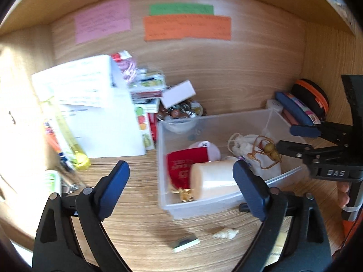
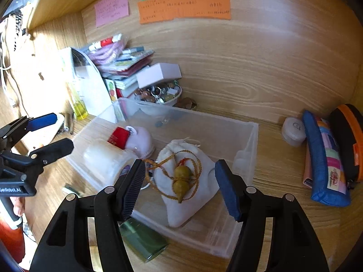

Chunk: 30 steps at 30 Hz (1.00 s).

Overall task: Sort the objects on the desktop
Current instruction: 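Move the left tool to the small green block while the right tool approaches the dark green bottle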

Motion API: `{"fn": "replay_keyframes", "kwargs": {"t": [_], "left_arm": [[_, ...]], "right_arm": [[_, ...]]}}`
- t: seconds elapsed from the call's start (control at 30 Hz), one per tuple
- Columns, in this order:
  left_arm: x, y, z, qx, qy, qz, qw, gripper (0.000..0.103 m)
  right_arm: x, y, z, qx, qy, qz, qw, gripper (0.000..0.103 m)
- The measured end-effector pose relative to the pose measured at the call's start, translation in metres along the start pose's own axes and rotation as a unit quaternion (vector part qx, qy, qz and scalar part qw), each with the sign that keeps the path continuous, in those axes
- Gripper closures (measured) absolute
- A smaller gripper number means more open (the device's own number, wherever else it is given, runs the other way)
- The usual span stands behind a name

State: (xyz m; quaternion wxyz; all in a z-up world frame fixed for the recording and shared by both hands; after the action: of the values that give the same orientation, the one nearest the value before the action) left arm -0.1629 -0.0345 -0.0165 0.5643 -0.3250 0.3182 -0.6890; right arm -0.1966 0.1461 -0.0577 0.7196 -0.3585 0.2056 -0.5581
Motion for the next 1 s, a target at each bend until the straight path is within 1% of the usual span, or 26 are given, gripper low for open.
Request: {"fn": "replay_keyframes", "kwargs": {"t": [0.13,0.2,0.33,0.47,0.8,1.0], "left_arm": [[0.012,0.007,0.010,-0.001,-0.008,0.008,0.9999,0.009],[0.016,0.013,0.012,0.003,-0.011,0.009,0.9999,0.009],[0.023,0.029,0.013,0.013,-0.012,0.015,0.9997,0.009],[0.028,0.043,0.014,0.024,-0.011,0.018,0.9995,0.009],[0.030,0.075,0.005,0.057,0.003,0.020,0.9982,0.009],[0.024,0.089,-0.005,0.076,0.015,0.005,0.9970,0.009]], "right_arm": [[0.008,0.002,0.023,-0.018,-0.003,0.000,1.000,0.040],[0.012,0.004,0.033,-0.027,-0.002,0.000,1.000,0.034],[0.019,0.013,0.050,-0.038,0.003,0.004,0.999,0.033],[0.027,0.026,0.058,-0.037,0.008,0.007,0.999,0.033],[0.036,0.058,0.047,-0.006,0.013,0.008,1.000,0.033],[0.036,0.078,0.028,0.028,0.012,0.001,1.000,0.033]]}}
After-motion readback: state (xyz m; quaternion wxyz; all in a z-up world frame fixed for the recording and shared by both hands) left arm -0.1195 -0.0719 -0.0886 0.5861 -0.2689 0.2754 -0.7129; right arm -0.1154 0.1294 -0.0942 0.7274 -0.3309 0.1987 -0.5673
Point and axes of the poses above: each gripper's, at about its wrist camera, not at the fingertips, and z roughly against the way its jaws point, x to its left, y to its underside, the point moved 5 cm from there along -z, roughly the way its jaws point, and after that the axes turned 3 degrees about -z, right-handed, at the moved point
